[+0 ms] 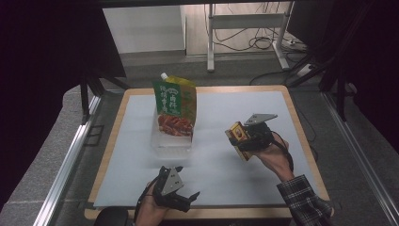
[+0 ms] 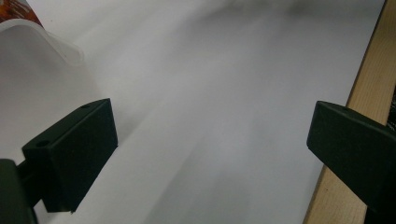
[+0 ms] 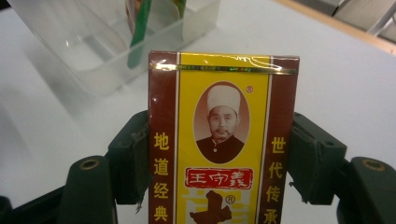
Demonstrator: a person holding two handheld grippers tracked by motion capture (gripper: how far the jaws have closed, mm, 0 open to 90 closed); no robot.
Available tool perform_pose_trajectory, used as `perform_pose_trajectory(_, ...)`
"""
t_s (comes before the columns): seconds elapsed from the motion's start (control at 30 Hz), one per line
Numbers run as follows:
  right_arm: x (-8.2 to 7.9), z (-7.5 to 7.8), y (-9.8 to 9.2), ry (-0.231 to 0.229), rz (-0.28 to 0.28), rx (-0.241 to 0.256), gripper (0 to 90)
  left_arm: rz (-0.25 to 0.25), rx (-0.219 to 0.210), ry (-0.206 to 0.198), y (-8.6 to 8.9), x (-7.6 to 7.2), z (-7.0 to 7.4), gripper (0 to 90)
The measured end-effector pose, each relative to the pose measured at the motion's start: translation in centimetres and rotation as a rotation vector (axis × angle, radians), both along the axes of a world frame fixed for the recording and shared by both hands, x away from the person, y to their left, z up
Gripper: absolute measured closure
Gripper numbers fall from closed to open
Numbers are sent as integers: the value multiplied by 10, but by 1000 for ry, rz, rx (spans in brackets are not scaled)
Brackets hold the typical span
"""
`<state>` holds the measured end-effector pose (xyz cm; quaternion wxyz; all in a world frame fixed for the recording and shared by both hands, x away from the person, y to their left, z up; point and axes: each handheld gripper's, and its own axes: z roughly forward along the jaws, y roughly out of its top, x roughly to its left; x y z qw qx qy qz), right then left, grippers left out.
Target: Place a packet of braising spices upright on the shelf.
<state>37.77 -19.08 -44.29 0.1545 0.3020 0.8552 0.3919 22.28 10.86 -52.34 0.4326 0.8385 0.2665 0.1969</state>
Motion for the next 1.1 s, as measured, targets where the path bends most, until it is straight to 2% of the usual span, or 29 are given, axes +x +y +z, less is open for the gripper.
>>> perform_pose_trajectory(0.4, -4, 7, 14, -117, 48, 116, 321, 2, -6, 0, 0, 0, 0, 15)
perform_pose_trajectory(0.6, -5, 9, 21, -148, 60, 170, 321, 3, -10, 0, 0, 0, 0, 15)
perform_pose_trajectory(0.73, -4, 9, 25, -162, 83, 230, 321, 6, -15, 1, 1, 0, 0, 15)
perform_pose_trajectory(0.87, -2, 9, 29, -169, 89, 266, 321, 8, -19, 0, 2, 0, 0, 15)
perform_pose_trajectory(1.1, 0, 9, 40, -180, 115, 293, 322, 12, -23, -1, 5, 0, 2, 15)
